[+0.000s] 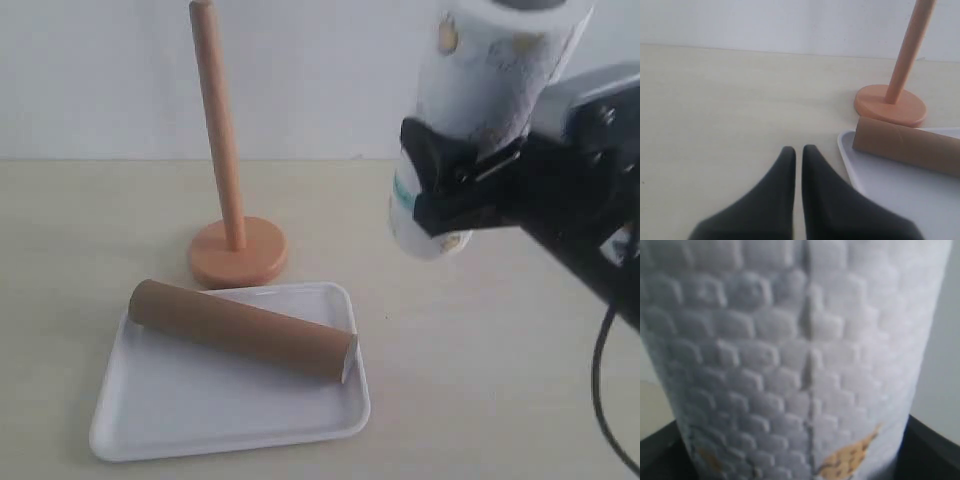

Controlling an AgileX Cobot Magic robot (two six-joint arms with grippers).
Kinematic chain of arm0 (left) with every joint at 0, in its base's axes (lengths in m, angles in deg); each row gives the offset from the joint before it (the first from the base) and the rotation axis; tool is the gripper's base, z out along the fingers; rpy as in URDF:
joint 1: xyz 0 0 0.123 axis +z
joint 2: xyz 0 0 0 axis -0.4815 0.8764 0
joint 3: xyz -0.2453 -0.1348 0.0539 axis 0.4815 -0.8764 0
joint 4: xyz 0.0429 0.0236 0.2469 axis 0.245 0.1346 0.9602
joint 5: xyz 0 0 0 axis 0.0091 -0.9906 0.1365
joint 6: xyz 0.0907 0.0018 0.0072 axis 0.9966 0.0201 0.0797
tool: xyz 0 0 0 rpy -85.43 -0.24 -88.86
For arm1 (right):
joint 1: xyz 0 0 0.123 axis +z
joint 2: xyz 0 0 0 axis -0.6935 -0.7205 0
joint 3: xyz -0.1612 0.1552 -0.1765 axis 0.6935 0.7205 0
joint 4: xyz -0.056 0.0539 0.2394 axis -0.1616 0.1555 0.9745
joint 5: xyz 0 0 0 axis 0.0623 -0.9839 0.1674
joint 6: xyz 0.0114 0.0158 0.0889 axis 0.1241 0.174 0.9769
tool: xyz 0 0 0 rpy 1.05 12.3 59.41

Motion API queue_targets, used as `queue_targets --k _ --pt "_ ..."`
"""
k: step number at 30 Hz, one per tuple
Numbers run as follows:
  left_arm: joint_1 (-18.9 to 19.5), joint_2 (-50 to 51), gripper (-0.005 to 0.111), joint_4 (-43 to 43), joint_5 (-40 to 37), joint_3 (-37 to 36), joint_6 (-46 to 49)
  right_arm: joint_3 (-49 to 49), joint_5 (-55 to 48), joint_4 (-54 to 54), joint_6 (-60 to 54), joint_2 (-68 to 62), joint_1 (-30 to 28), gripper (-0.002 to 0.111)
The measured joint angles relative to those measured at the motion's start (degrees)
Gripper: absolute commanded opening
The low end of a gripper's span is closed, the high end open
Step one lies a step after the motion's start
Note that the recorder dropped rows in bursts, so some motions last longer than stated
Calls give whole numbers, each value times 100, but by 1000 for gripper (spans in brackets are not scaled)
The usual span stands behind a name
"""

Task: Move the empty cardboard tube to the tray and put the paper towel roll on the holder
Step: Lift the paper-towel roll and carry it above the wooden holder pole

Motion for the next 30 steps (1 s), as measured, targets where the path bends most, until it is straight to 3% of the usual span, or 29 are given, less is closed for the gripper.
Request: queue_targets --k 11,19,30 --pt "0 0 4 0 0 0 0 -1795 -2757 65 -436 2059 0 0" --pt "0 0 4 0 0 0 0 -2556 -3174 -408 -102 2307 0 0" --pt "0 0 4 0 0 0 0 -3891 -3320 -2077 1845 2102 417 0"
